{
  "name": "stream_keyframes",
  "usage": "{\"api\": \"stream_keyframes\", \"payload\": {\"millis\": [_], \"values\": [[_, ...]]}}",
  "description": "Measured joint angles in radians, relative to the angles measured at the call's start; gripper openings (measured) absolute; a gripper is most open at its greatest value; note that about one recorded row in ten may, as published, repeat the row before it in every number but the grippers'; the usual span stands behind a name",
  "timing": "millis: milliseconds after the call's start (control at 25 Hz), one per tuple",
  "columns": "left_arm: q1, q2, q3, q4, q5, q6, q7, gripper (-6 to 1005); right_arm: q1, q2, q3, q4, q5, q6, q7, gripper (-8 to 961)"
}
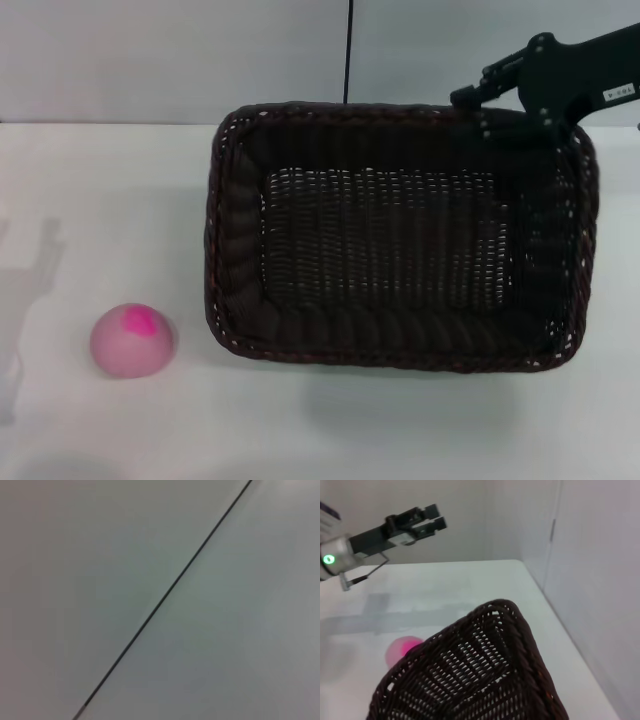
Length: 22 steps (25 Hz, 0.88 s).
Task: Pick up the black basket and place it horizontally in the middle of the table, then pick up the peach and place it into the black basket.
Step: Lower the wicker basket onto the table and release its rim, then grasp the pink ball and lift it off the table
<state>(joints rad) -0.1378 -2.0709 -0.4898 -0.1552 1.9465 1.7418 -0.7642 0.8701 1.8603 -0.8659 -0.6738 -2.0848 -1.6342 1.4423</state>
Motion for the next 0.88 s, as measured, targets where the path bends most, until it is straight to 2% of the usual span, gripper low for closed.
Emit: {"api": "stream_keyframes", "payload": {"millis": [120, 200, 240, 280, 320, 360, 400, 440, 520, 560, 600, 640, 720, 760, 800, 880], "values": [[0.001, 0.0, 0.009, 0.0, 0.0, 0.0, 0.0, 781, -0.005, 0.0, 0.012, -0.004, 0.003, 0.025, -0.009, 261], [0.005, 0.0, 0.023, 0.0, 0.0, 0.0, 0.0, 781, -0.009, 0.001, 0.031, -0.008, 0.003, 0.043, -0.02, 337], [0.006, 0.0, 0.028, 0.0, 0.0, -0.001, 0.0, 781, -0.012, 0.001, 0.053, -0.01, 0.003, 0.055, -0.028, 374], [0.007, 0.0, 0.031, 0.0, 0.0, -0.001, 0.001, 781, -0.025, 0.004, 0.12, -0.015, 0.01, 0.073, -0.066, 412], [0.007, 0.0, 0.031, 0.0, 0.0, -0.001, 0.001, 781, -0.025, 0.004, 0.12, -0.015, 0.01, 0.073, -0.066, 450], [0.008, 0.0, 0.039, 0.001, 0.0, -0.001, 0.004, 781, -0.048, 0.009, 0.213, -0.017, 0.038, 0.104, -0.123, 488], [0.007, 0.001, 0.043, 0.002, 0.0, -0.001, 0.006, 781, -0.048, 0.009, 0.213, -0.017, 0.038, 0.104, -0.123, 523], [0.006, 0.002, 0.052, 0.007, 0.0, 0.0, 0.007, 781, -0.085, 0.008, 0.306, 0.002, 0.105, 0.132, -0.187, 559], [0.004, 0.003, 0.059, 0.011, 0.0, 0.0, 0.008, 780, -0.11, 0.004, 0.345, 0.02, 0.149, 0.136, -0.214, 630], [0.0, 0.005, 0.071, 0.018, 0.001, 0.001, 0.008, 780, -0.17, -0.002, 0.397, 0.057, 0.27, 0.122, -0.248, 665], [0.0, 0.005, 0.071, 0.018, 0.001, 0.001, 0.008, 780, -0.17, -0.002, 0.397, 0.057, 0.27, 0.122, -0.248, 664], [-0.006, 0.006, 0.088, 0.037, 0.001, 0.007, 0.007, 780, -0.199, 0.0, 0.406, 0.065, 0.319, 0.116, -0.256, 663], [-0.011, 0.007, 0.102, 0.051, 0.001, 0.013, 0.005, 781, -0.274, 0.021, 0.408, 0.069, 0.443, 0.095, -0.264, 661], [-0.027, 0.01, 0.145, 0.092, 0.001, 0.032, 0.001, 781, -0.342, 0.055, 0.409, 0.068, 0.526, 0.08, -0.268, 660], [-0.027, 0.01, 0.145, 0.092, 0.001, 0.032, 0.001, 781, -0.342, 0.055, 0.409, 0.068, 0.526, 0.08, -0.268, 660], [-0.053, 0.012, 0.224, 0.154, 0.001, 0.06, -0.003, 781, -0.408, 0.095, 0.417, 0.067, 0.588, 0.064, -0.273, 660]]}}
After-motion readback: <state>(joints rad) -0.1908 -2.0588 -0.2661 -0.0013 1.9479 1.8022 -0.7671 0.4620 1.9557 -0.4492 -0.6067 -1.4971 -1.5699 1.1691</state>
